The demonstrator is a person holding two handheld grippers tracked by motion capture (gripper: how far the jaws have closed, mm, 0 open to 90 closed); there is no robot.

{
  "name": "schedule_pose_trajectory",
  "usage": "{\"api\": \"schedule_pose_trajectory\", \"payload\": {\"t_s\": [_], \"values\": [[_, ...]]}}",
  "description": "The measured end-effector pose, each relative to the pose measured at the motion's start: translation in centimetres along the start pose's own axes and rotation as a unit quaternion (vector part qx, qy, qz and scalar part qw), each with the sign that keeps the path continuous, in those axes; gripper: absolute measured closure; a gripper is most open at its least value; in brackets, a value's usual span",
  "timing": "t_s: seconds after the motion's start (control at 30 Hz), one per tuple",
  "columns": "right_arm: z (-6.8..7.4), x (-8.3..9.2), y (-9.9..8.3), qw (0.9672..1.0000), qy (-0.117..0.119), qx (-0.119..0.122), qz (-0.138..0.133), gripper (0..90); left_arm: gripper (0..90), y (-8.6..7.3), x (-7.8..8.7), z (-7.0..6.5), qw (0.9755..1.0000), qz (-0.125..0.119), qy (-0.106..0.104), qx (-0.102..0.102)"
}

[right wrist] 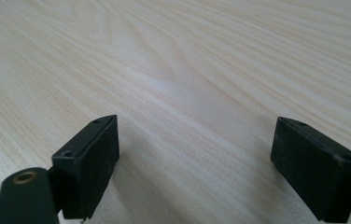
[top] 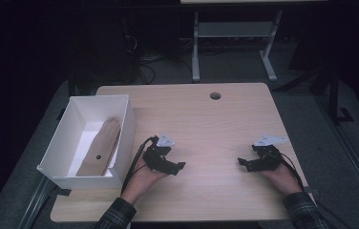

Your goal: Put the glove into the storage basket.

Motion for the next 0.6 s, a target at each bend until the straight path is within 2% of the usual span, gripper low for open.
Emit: {"api": "schedule_pose_trajectory", "payload": {"t_s": [0.13,0.27,0.33,0.4,0.6], "values": [[0.0,0.0,0.0,1.0,0.0,0.0,0.0,14.7,18.0,-1.2,-0.7,0.2,1.0,-0.005,0.003,-0.004],[0.0,0.0,0.0,1.0,0.0,0.0,0.0,14.7,18.0,-2.6,-1.7,0.4,0.9996,0.017,0.017,-0.018],[0.0,0.0,0.0,1.0,0.0,0.0,0.0,14.8,18.0,-3.1,-2.1,0.5,0.9995,0.027,0.014,-0.013],[0.0,0.0,0.0,1.0,0.0,0.0,0.0,14.7,17.6,-3.3,-2.3,0.6,0.9995,0.021,0.019,-0.016],[0.0,0.0,0.0,1.0,0.001,0.0,0.0,14.7,16.6,-3.4,-2.3,0.6,0.9996,0.014,0.018,-0.015]]}}
Point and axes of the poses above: each handheld gripper's, and its own axes: x roughly backward along the jaws, y roughly out of its top, z roughly to its left, the point moved 6 cm from there along -x, roughly forward along the jaws, and after that the axes turned 3 degrees about x, right-handed, at the moved point
